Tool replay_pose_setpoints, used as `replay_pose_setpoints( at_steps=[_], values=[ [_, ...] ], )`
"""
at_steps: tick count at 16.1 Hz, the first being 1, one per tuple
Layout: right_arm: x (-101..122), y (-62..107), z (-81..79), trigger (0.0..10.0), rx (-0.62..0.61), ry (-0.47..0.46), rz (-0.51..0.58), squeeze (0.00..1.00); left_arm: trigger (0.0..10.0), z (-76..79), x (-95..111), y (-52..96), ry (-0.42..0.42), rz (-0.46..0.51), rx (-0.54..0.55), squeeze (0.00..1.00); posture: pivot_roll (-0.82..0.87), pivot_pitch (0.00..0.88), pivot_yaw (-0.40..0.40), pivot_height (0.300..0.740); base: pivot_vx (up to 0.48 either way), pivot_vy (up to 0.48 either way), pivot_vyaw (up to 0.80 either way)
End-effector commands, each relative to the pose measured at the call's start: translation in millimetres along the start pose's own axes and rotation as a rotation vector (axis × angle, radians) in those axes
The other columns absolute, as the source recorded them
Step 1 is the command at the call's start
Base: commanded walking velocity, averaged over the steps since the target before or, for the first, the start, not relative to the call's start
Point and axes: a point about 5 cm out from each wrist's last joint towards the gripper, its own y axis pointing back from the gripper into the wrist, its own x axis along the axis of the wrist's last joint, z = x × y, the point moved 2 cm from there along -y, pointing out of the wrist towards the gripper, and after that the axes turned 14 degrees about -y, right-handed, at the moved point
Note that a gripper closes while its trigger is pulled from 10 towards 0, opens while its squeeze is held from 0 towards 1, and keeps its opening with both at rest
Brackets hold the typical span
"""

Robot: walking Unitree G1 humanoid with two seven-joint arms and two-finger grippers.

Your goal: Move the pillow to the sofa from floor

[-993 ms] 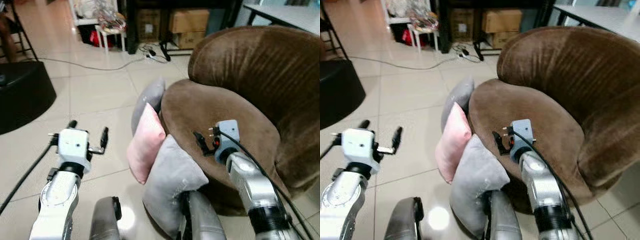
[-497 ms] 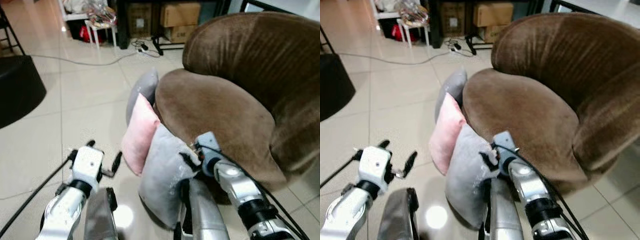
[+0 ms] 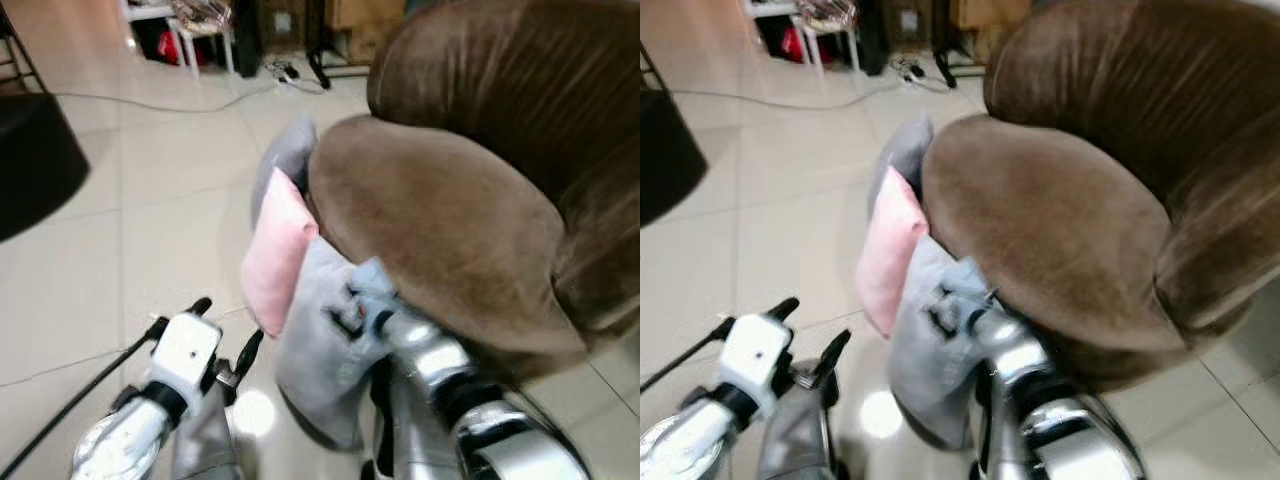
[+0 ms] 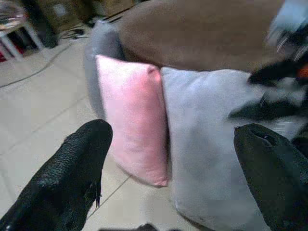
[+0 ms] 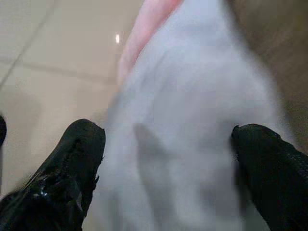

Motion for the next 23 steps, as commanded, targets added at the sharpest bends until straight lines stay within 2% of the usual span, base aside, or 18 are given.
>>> replay_pose_setpoints(
  at_steps=[1, 2, 3, 5, 7, 8, 11, 14, 15, 17, 18, 20, 21, 23],
  values=[
    [3.9, -3.1, -2.2, 10.0, -0.031, 0.033, 0.004, 1.00, 10.0, 1.2, 3.6, 9.4, 0.001, 0.001, -0.025, 0.00, 0.01, 0.098, -0.060, 0.480, 0.000, 0.000, 0.00],
    [3.3, -4.4, -3.6, 10.0, -0.043, 0.040, 0.001, 0.00, 10.0, 2.1, 3.2, 12.8, 0.000, -0.006, -0.030, 0.00, 0.01, 0.101, -0.059, 0.480, 0.000, 0.000, 0.00],
    [3.6, -6.4, -6.9, 10.0, -0.065, 0.050, 0.002, 0.00, 10.0, 3.6, 3.1, 22.0, -0.006, -0.021, -0.037, 0.00, 0.03, 0.126, -0.052, 0.480, 0.000, 0.000, 0.00],
    [6.9, -7.6, -5.9, 10.0, -0.111, 0.055, 0.020, 0.00, 10.0, 3.4, 3.8, 30.0, -0.012, -0.036, -0.034, 0.00, 0.03, 0.142, -0.048, 0.480, 0.000, 0.000, 0.00],
    [18.3, -8.3, -3.6, 10.0, -0.159, 0.001, 0.091, 0.00, 10.0, 1.2, 8.3, 42.9, -0.011, -0.052, -0.010, 0.00, 0.05, 0.156, -0.049, 0.480, 0.000, 0.000, 0.00],
    [28.4, -7.6, -3.5, 10.0, -0.164, -0.033, 0.166, 0.00, 10.0, -1.0, 12.2, 49.9, -0.007, -0.055, 0.006, 0.00, 0.05, 0.163, -0.055, 0.480, 0.000, 0.000, 0.00],
    [43.5, -4.7, 2.1, 10.0, -0.224, -0.014, 0.274, 0.00, 10.0, -5.5, 16.7, 57.9, 0.000, -0.053, 0.016, 0.00, 0.06, 0.171, -0.063, 0.480, 0.000, 0.000, 0.00],
    [59.1, -0.9, 9.6, 10.0, -0.265, -0.081, 0.363, 0.00, 10.0, -6.1, 20.4, 63.0, 0.018, -0.035, -0.012, 0.00, 0.07, 0.170, -0.068, 0.480, 0.000, 0.000, 0.00],
    [57.2, -1.8, 9.8, 10.0, -0.269, -0.070, 0.342, 0.00, 10.0, -5.8, 20.4, 64.0, 0.017, -0.036, -0.017, 0.00, 0.07, 0.169, -0.068, 0.480, 0.000, 0.000, 0.00],
    [35.3, -7.5, 7.4, 10.0, -0.278, 0.024, 0.164, 0.00, 10.0, -3.9, 18.4, 65.9, 0.015, -0.052, -0.038, 0.00, 0.07, 0.164, -0.068, 0.480, 0.000, 0.000, 0.00],
    [28.9, -8.6, 6.0, 10.0, -0.269, 0.035, 0.116, 0.00, 10.0, -2.9, 17.7, 66.3, 0.020, -0.057, -0.048, 0.00, 0.07, 0.164, -0.068, 0.480, 0.000, 0.000, 0.00],
    [0.4, -10.9, -3.9, 10.0, -0.198, 0.095, -0.066, 0.00, 10.0, 7.9, 14.5, 71.1, 0.075, -0.078, -0.146, 0.00, 0.07, 0.164, -0.066, 0.480, 0.000, 0.000, 0.00],
    [-6.4, -10.5, -5.0, 10.0, -0.190, 0.087, -0.098, 0.00, 10.0, 11.9, 14.6, 73.1, 0.090, -0.077, -0.185, 0.00, 0.07, 0.155, -0.065, 0.480, 0.000, 0.000, 0.00],
    [-6.4, -10.3, -4.6, 10.0, -0.192, 0.063, -0.084, 0.00, 10.0, 10.7, 12.4, 74.6, 0.093, -0.082, -0.198, 0.00, 0.07, 0.147, -0.062, 0.480, 0.000, 0.000, 0.00]
  ],
)
